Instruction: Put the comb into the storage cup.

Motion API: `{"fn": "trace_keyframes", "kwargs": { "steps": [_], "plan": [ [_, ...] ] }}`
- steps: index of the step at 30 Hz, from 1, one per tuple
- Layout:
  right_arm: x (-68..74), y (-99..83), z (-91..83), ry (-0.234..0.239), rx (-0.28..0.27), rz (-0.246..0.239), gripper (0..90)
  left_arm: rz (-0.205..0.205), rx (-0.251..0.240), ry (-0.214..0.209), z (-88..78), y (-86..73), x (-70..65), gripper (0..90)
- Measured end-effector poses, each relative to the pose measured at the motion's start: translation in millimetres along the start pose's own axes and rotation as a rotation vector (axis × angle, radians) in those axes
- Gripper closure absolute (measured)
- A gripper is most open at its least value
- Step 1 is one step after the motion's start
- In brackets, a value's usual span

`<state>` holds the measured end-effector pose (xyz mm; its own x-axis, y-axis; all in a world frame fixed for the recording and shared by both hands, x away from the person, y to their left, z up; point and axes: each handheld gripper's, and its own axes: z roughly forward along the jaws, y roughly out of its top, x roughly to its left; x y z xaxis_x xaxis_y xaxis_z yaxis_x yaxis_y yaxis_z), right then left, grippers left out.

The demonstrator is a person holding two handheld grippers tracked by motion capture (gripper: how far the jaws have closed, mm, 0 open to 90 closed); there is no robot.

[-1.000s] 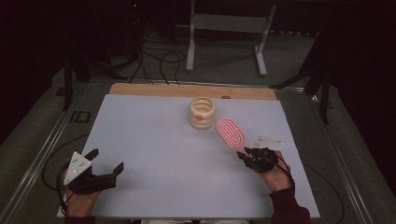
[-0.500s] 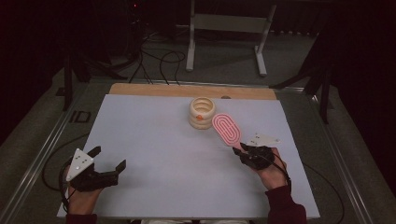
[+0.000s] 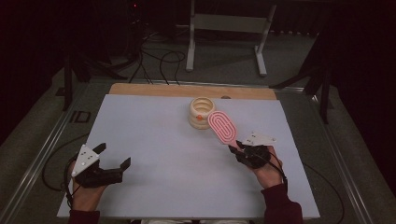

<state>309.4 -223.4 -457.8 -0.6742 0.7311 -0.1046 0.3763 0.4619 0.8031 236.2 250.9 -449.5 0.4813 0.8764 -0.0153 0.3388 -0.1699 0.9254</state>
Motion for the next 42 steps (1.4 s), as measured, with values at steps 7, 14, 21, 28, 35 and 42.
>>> {"fn": "trace_keyframes", "kwargs": {
  "steps": [7, 14, 21, 28, 35, 42],
  "plan": [
    [3.3, 4.4, 2.3, 0.001, -0.011, -0.004, 69.9, 0.003, -0.003, -0.019, 4.8, 8.0, -2.7, 0.2],
    [8.0, 8.3, 5.4, 0.006, -0.025, -0.008, 69.9, 0.008, 0.005, -0.043, 11.8, 17.8, -5.5, 0.0],
    [10.3, 11.5, 7.0, 0.013, -0.036, -0.018, 69.9, 0.014, 0.007, -0.069, 20.3, 27.0, -9.8, 0.0],
    [14.0, 17.4, 7.5, 0.013, -0.053, -0.029, 69.8, 0.027, 0.006, -0.087, 28.3, 37.1, -15.6, 0.0],
    [18.5, 24.0, 9.4, 0.023, -0.074, -0.034, 69.8, 0.032, -0.005, -0.107, 36.5, 47.7, -20.8, 0.0],
    [23.6, 28.3, 13.8, 0.035, -0.093, -0.032, 69.8, 0.027, -0.014, -0.132, 46.6, 55.7, -27.8, 0.0]
  ]
}}
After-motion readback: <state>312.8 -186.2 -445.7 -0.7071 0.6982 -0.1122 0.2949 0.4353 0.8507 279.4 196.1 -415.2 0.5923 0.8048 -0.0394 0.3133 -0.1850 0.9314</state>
